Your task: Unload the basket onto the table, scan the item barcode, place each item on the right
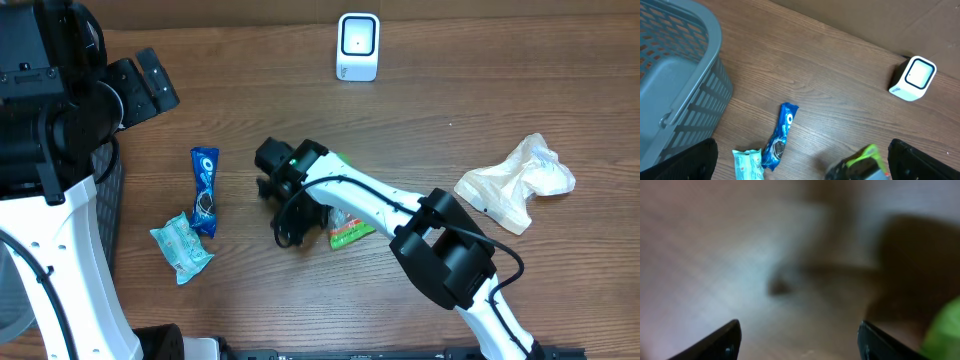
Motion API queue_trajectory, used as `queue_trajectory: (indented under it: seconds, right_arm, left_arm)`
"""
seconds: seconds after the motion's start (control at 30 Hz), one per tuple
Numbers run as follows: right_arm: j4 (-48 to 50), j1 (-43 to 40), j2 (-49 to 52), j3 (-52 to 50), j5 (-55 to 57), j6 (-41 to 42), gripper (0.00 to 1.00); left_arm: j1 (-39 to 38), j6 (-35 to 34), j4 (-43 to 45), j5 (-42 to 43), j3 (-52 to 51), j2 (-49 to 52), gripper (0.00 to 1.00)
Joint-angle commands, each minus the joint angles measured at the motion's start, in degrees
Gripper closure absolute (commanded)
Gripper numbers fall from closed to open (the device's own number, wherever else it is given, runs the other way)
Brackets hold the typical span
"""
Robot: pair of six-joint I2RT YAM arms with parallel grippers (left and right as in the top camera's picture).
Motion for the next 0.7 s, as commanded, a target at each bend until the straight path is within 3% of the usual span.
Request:
queue_trajectory:
  seconds: [0.0,0.23,0.5,0.67]
  right_arm:
    - [4.28,-3.28,-1.33,-0.33,14.99,11.82,0.24]
    - [9.92,-11.87,-1.33,-0.04,14.93,21.2,0.23]
    - [7.43,-20.87,-4.26,6.71,-6.36,19.45,0.2]
    - [0.35,-25.57,-9.9,13.05,-8.48,16.2,0.1]
  left_arm:
    - [0.09,-0.81,0.22,-0.5,0.13,0.46,0.0]
    - [0.09,-0.79,0.22,-0.5,0.13,0.46,0.0]
    - [0.09,-0.79,0.22,-0.5,0.13,0.46,0.0]
    - [0.09,-0.79,0.22,-0.5,0.13,0.46,0.01]
